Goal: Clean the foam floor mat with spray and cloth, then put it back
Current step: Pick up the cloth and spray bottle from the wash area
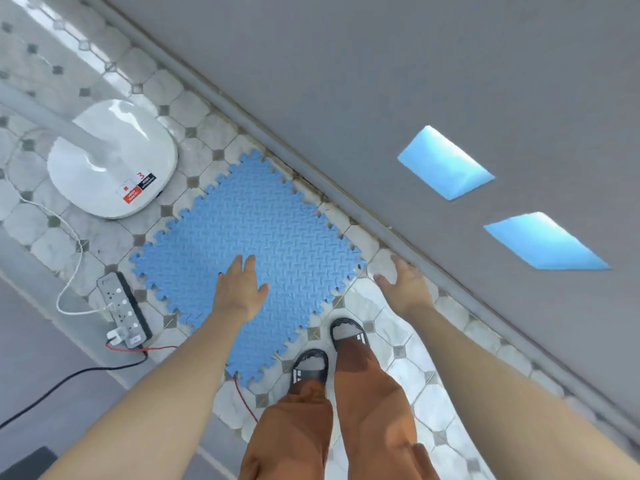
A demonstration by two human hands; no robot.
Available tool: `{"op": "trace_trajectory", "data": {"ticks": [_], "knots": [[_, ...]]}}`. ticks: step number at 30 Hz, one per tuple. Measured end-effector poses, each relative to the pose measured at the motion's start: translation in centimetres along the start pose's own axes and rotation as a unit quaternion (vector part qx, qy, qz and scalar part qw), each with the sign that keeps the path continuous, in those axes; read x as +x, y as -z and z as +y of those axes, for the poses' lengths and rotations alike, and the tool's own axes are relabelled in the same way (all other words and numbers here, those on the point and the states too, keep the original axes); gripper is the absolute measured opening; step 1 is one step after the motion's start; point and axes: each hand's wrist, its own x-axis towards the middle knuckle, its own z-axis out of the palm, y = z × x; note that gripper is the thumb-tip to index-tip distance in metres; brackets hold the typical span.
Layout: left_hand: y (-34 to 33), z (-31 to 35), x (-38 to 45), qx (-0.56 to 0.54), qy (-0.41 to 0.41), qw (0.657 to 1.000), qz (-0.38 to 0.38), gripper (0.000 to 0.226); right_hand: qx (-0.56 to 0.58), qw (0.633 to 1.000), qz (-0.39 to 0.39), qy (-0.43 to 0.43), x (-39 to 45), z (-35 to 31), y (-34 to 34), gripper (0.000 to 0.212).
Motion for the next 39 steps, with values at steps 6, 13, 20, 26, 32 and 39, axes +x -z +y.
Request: {"op": "trace_trajectory", "data": {"ticks": [6, 13, 20, 26, 32, 39], "knots": [[-1.8, 8.3, -2.8, 0.151, -0.125, 0.979, -0.047, 0.07, 0.233, 0.951, 0.029, -0.201, -8.7, 11.6, 1.3, 0.058], [-7.2, 20.9, -8.3, 0.302, -0.274, 0.909, -0.088, 0.07, 0.433, 0.795, 0.108, -0.41, -24.0, 28.0, -2.1, 0.056], [-17.2, 34.0, -15.0, 0.398, -0.394, 0.821, -0.11, 0.07, 0.554, 0.619, 0.153, -0.535, -36.7, 37.7, -9.5, 0.043], [-29.0, 39.8, -23.1, 0.46, -0.472, 0.738, -0.147, 0.07, 0.646, 0.473, 0.169, -0.574, -41.2, 40.3, -18.1, 0.047], [-40.7, 39.4, -29.5, 0.521, -0.527, 0.644, -0.189, 0.07, 0.697, 0.291, 0.225, -0.616, -42.5, 42.1, -24.9, 0.062], [-50.2, 33.6, -33.4, 0.639, -0.564, 0.469, -0.231, 0.067, 0.667, 0.19, 0.297, -0.657, -42.5, 45.5, -31.9, 0.074]]}}
